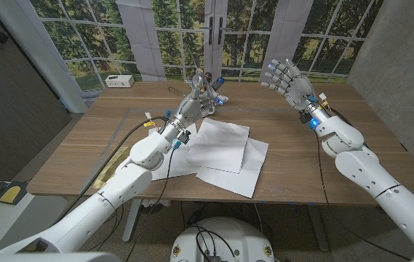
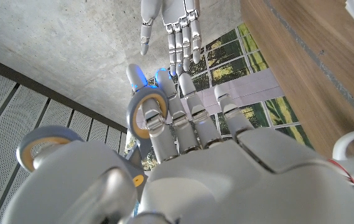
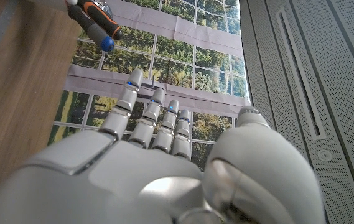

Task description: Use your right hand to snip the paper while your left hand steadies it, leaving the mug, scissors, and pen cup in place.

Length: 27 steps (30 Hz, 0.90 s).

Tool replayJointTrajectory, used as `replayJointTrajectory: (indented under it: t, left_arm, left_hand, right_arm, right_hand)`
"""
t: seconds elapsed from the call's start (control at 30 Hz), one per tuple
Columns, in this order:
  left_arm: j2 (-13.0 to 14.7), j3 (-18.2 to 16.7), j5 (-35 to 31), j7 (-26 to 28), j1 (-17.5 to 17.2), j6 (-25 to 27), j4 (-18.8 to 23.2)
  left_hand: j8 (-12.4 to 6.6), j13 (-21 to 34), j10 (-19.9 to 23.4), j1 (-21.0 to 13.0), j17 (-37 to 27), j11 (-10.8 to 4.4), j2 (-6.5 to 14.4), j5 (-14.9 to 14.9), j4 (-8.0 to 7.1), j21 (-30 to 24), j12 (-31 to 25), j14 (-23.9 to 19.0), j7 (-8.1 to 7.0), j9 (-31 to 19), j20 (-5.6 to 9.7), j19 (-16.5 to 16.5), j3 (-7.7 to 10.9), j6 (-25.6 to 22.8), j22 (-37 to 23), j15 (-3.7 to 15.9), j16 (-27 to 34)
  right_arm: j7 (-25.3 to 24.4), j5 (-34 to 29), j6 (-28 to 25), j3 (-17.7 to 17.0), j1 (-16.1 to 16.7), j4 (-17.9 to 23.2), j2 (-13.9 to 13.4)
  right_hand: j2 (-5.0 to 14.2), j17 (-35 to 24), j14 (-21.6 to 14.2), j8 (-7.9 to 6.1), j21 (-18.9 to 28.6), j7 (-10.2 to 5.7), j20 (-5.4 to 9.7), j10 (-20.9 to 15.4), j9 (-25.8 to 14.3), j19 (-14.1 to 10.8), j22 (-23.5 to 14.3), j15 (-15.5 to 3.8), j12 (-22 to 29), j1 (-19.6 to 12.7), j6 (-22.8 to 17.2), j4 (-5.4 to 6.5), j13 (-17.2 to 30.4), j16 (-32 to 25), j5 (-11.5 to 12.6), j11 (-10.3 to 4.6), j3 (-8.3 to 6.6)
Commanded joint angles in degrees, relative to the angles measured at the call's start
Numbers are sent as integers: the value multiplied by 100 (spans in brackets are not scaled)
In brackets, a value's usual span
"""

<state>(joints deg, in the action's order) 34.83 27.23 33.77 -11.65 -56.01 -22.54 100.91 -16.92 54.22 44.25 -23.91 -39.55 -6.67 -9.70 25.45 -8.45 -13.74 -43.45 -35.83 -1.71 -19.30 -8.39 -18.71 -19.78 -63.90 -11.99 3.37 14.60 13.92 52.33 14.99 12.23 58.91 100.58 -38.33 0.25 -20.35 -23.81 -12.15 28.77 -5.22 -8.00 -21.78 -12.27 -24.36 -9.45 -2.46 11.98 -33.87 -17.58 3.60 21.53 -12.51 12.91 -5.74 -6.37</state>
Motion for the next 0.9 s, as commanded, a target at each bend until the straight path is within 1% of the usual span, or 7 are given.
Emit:
replayJointTrajectory:
  t: [0.03, 0.37, 0.43, 0.47, 0.57, 0.73, 0.9]
  left_arm:
    - [369, -114, 116, -50, -168, 297, 268]
    - [503, -170, 305, -272, -183, 367, 158]
    - [523, -176, 302, -316, -164, 362, 115]
    - [534, -178, 305, -319, -162, 381, 105]
    - [573, -171, 337, -391, -147, 430, 67]
    - [633, -164, 384, -468, -136, 523, 88]
    - [699, -158, 384, -522, -109, 607, 140]
  left_hand:
    - [7, 19, -6, 24, -10, -51, 13, 34, 50, 13, -31, -35, 253, -6, -7, 15, -12, 227, -14, 321, -10]
    - [44, -10, -66, 13, -7, -63, 31, 48, 71, 15, -14, -23, 220, 15, -1, 20, 0, 247, -14, 327, -28]
    - [53, -27, -58, 9, -7, -63, 34, 51, 76, 15, -11, -19, 215, 20, -1, 20, 1, 253, -14, 330, -32]
    - [54, -36, -58, 7, -7, -61, 35, 52, 78, 15, -9, -21, 217, 20, -2, 22, 2, 251, -14, 325, -33]
    - [58, -39, -63, 3, -6, -64, 38, 56, 83, 15, -10, -14, 212, 20, -1, 20, 4, 251, -13, 324, -39]
    - [65, -46, -60, -1, -5, -57, 42, 60, 89, 15, -16, -7, 208, 18, -4, 22, 5, 255, -13, 319, -46]
    - [76, -43, -61, -2, -4, -63, 46, 64, 93, 14, -25, -3, 213, 21, -5, 22, 7, 264, -13, 315, -51]
  right_arm:
    - [6, -246, 102, 126, -162, -192, 32]
    - [-240, -750, 49, 351, -309, -337, -26]
    - [-299, -922, 58, 416, -362, -377, -43]
    - [-311, -1019, 64, 451, -393, -400, -66]
    - [-400, -1319, 69, 553, -455, -458, -128]
    - [-476, -1504, 107, 658, -461, -593, -116]
    - [-591, -1624, 112, 692, -405, -620, -147]
  right_hand:
    - [-6, -14, 22, -9, -31, 5, -26, -10, 6, -24, -33, -56, -6, 13, -2, -21, 10, 2, -2, -5, 4]
    - [-2, -17, 124, -12, -89, -10, -33, 1, 7, -9, -35, -34, -6, -36, -3, -65, 11, 15, 3, -31, 3]
    - [3, -18, 219, -14, -163, -18, -20, 5, 7, 107, -36, -32, -4, -79, -6, -99, 13, 34, 5, -48, -2]
    - [11, -19, 251, -11, -181, -23, -12, 18, 7, 121, -36, -33, -8, -104, 3, -116, 13, 38, 8, -7, -9]
    - [18, -18, 293, 0, -237, -23, -37, 54, 8, 197, -36, -23, -19, -156, 33, -155, 13, 38, 10, -19, -19]
    - [25, -15, 329, 3, -277, -26, -123, 85, 8, 196, -35, -31, -24, -249, 49, -221, 15, 30, 12, -22, -39]
    - [27, -10, 363, 4, -316, -31, -123, 102, 8, 214, -35, -22, -24, -329, 58, -278, 18, 26, 13, -1, -55]
